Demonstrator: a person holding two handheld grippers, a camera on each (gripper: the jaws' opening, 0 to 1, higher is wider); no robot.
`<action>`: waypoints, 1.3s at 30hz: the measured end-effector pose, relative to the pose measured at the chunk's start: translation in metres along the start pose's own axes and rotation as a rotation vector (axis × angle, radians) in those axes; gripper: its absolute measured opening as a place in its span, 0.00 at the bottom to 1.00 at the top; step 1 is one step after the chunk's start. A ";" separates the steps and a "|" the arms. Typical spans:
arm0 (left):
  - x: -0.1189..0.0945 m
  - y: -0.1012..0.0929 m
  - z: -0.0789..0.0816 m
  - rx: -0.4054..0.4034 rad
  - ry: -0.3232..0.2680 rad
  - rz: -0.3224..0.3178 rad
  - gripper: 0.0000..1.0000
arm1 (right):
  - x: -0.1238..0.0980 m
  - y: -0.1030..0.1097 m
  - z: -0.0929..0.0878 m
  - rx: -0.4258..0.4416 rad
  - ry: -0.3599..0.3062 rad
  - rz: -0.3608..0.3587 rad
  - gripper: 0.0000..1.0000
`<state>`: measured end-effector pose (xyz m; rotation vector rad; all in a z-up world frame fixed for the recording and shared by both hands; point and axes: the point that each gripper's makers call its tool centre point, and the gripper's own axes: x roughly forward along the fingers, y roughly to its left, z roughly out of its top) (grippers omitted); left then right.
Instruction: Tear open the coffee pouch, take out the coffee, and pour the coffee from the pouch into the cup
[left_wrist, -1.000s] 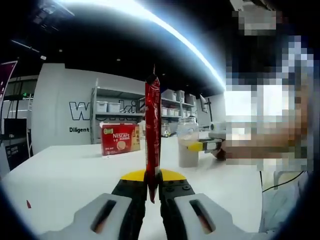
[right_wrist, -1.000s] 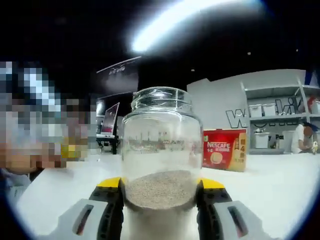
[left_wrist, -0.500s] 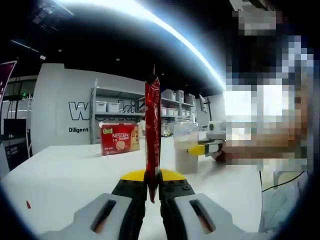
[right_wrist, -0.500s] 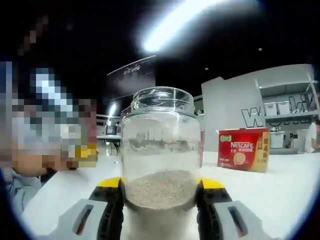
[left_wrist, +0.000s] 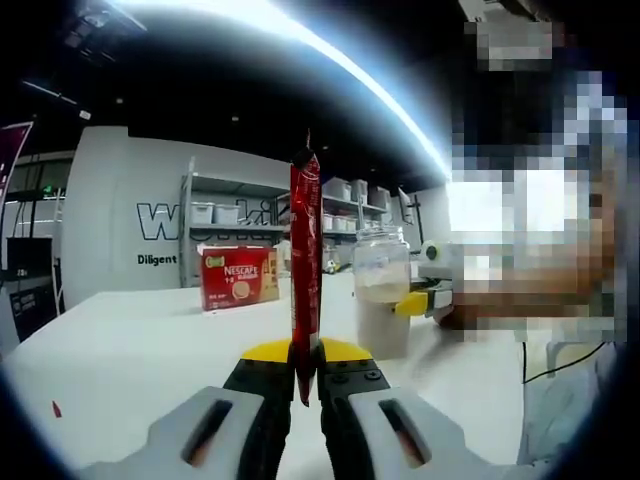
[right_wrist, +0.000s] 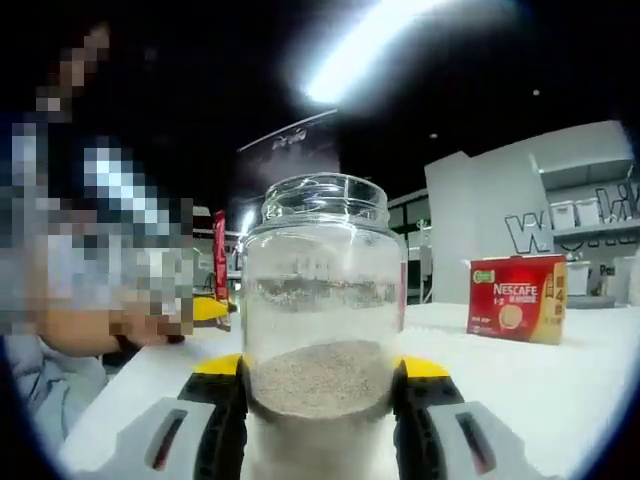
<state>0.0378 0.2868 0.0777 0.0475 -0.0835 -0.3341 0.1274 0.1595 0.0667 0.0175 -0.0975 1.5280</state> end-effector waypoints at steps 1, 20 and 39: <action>0.000 0.000 0.000 0.001 0.001 0.000 0.11 | 0.000 0.003 0.000 0.001 0.000 0.004 0.58; -0.002 -0.010 0.001 0.005 0.012 -0.002 0.11 | 0.005 0.053 0.004 0.004 -0.005 0.101 0.58; -0.004 -0.023 0.000 -0.032 0.035 -0.028 0.11 | -0.011 0.056 0.022 0.072 -0.076 0.091 0.61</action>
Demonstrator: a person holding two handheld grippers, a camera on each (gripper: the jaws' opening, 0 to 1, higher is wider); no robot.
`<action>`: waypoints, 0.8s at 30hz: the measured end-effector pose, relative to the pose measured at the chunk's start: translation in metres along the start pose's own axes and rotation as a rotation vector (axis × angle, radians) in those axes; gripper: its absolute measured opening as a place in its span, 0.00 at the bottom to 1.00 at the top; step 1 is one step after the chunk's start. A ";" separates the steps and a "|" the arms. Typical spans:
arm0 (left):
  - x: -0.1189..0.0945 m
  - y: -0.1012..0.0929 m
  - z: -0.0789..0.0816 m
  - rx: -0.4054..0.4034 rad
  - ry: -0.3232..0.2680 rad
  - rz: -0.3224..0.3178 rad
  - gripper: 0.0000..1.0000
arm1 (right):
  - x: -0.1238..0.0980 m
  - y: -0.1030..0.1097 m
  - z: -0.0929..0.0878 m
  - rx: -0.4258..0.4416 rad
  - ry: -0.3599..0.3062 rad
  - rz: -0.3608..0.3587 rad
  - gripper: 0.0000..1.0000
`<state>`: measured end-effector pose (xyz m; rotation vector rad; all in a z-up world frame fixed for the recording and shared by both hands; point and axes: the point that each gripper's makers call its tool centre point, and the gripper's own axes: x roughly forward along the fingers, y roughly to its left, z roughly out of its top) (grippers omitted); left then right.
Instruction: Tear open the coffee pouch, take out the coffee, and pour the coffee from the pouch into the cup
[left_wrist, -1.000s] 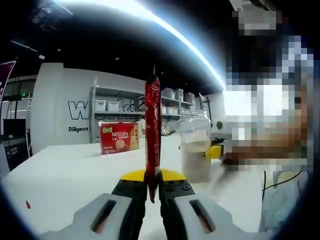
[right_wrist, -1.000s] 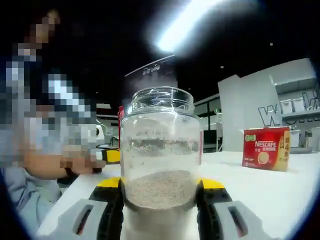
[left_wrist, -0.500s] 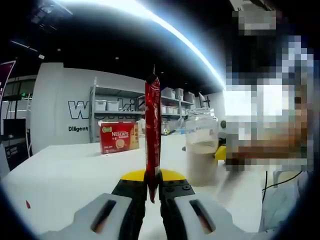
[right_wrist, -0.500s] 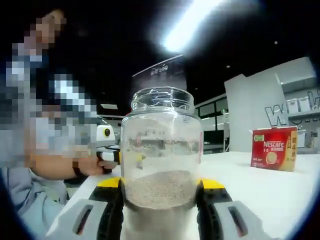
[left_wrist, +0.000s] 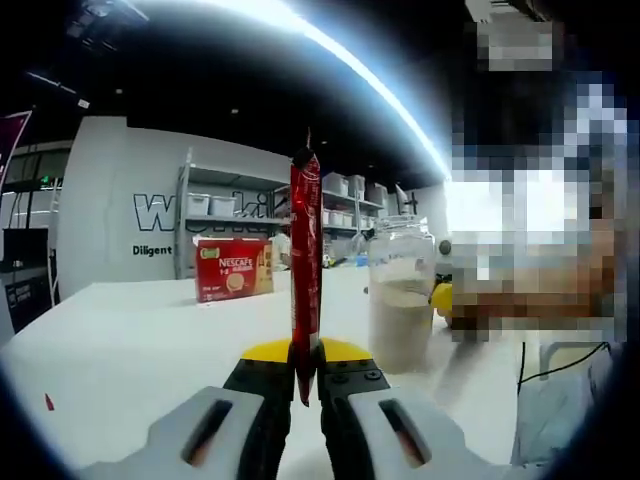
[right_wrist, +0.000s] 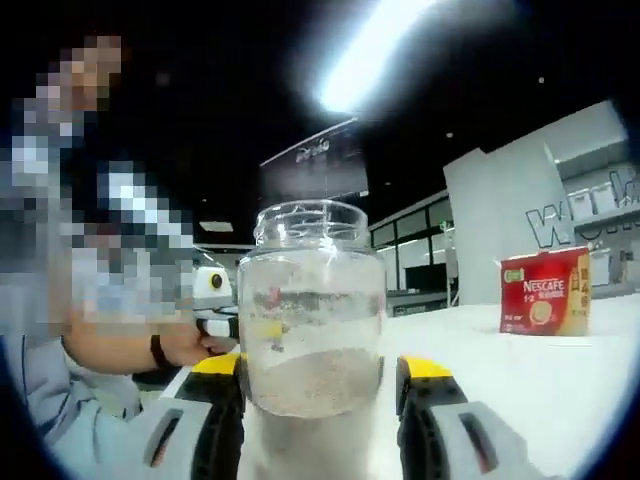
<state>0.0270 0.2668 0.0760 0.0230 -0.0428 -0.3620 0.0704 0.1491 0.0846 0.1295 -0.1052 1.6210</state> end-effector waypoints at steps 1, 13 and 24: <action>0.000 -0.002 -0.001 -0.004 0.005 -0.009 0.11 | -0.004 0.000 0.003 0.005 -0.013 -0.010 0.60; -0.018 -0.044 0.021 -0.006 0.008 -0.117 0.11 | -0.059 0.036 0.044 0.083 -0.147 -0.129 0.45; -0.029 -0.120 0.042 -0.084 0.018 -0.344 0.10 | -0.032 0.085 0.074 0.084 -0.126 0.054 0.39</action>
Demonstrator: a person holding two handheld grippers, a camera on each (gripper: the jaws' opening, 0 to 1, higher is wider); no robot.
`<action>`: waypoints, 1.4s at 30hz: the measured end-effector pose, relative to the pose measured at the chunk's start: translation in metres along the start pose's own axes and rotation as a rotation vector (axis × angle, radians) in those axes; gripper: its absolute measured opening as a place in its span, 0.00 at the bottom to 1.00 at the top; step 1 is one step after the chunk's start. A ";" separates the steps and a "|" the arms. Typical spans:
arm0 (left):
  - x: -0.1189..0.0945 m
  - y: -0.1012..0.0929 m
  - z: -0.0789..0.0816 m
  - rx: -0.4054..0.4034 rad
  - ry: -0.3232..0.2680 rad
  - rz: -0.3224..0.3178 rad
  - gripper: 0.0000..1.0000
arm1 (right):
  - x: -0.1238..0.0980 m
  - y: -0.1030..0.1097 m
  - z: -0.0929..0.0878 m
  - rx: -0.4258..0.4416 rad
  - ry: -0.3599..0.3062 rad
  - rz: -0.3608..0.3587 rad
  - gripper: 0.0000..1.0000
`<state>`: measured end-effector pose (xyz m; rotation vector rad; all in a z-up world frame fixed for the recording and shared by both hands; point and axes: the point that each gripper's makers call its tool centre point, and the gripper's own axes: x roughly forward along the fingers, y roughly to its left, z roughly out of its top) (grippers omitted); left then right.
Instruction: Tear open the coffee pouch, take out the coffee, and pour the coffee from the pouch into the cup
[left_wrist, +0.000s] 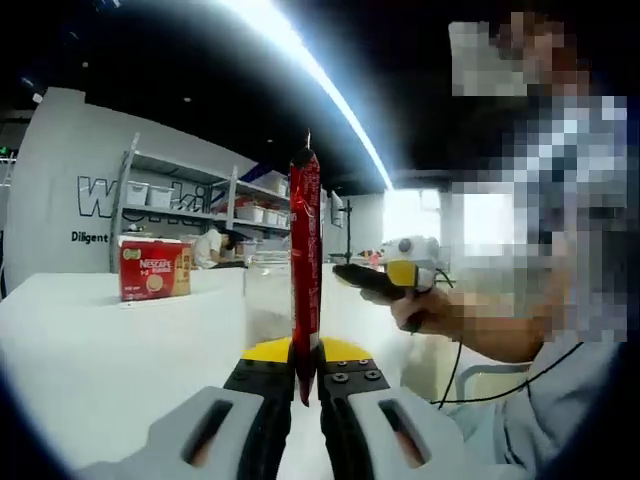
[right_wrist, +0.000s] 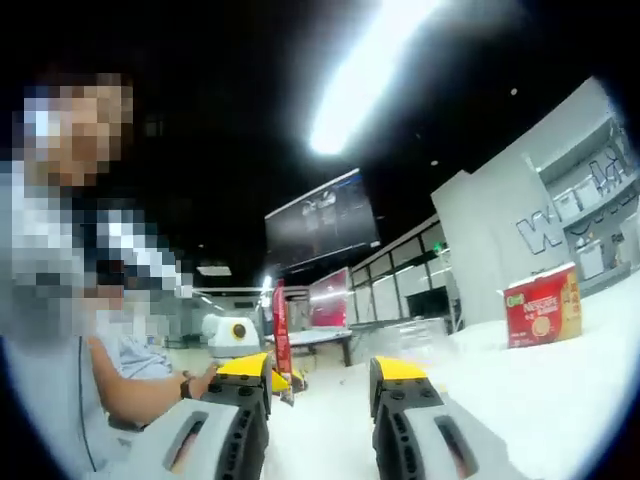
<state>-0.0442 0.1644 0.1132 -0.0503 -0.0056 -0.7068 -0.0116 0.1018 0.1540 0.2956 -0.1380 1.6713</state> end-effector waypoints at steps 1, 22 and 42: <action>0.002 -0.006 -0.001 -0.001 0.015 -0.026 0.10 | 0.007 0.007 -0.002 0.007 0.010 0.035 0.39; 0.032 -0.071 -0.009 0.076 0.143 -0.323 0.10 | 0.026 0.061 -0.019 0.058 0.096 0.271 0.21; 0.035 -0.064 -0.011 0.049 0.117 -0.346 0.11 | 0.021 0.061 -0.024 0.016 0.119 0.245 0.11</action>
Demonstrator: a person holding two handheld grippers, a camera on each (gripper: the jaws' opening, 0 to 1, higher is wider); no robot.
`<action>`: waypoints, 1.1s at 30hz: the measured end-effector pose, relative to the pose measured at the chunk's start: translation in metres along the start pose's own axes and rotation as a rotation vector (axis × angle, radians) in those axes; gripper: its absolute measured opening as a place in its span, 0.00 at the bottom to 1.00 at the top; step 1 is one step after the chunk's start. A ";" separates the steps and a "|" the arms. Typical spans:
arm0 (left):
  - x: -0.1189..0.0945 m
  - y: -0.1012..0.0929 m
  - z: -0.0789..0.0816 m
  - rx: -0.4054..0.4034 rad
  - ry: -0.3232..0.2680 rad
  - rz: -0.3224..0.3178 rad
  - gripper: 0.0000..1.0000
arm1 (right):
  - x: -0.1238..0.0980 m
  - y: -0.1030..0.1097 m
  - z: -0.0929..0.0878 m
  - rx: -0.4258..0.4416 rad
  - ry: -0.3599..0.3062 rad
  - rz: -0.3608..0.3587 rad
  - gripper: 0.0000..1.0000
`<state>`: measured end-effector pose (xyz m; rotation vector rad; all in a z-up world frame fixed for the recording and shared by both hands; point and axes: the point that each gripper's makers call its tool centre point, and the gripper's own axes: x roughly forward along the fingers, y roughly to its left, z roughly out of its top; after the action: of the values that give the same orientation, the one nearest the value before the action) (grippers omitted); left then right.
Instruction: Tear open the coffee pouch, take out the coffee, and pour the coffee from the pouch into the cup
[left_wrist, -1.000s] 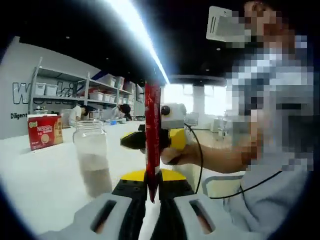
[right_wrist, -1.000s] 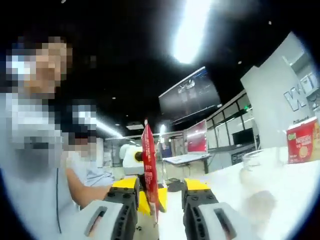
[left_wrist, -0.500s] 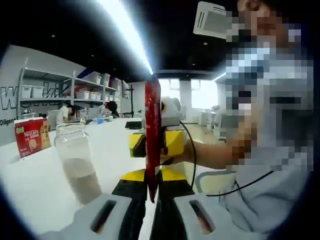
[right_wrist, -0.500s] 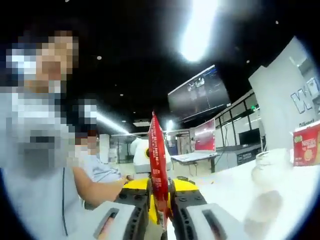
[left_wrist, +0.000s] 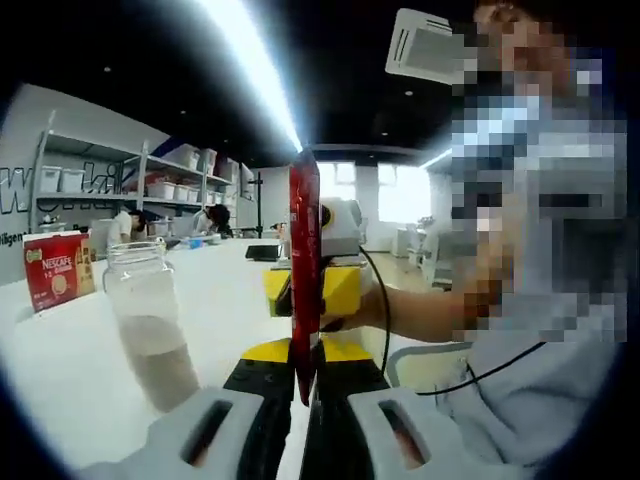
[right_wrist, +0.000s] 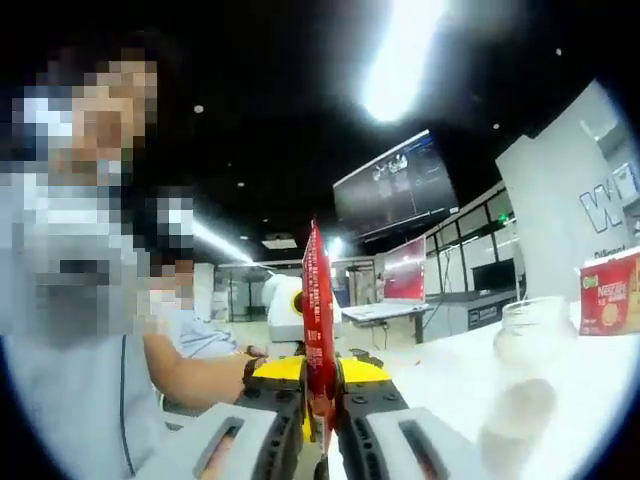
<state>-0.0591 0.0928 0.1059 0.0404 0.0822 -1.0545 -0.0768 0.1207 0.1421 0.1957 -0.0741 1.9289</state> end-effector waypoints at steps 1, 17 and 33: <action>0.000 0.001 0.001 0.007 -0.013 0.004 0.11 | 0.000 -0.001 0.001 0.001 -0.001 -0.002 0.11; -0.063 0.019 0.065 -0.106 -0.072 -0.021 0.25 | -0.006 -0.013 0.004 0.035 0.041 0.016 0.10; -0.009 0.017 0.077 0.039 0.599 -0.211 0.18 | 0.005 -0.011 -0.006 0.032 0.115 0.004 0.10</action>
<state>-0.0447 0.1030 0.1830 0.3898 0.6192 -1.2266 -0.0686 0.1303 0.1362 0.1059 0.0331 1.9427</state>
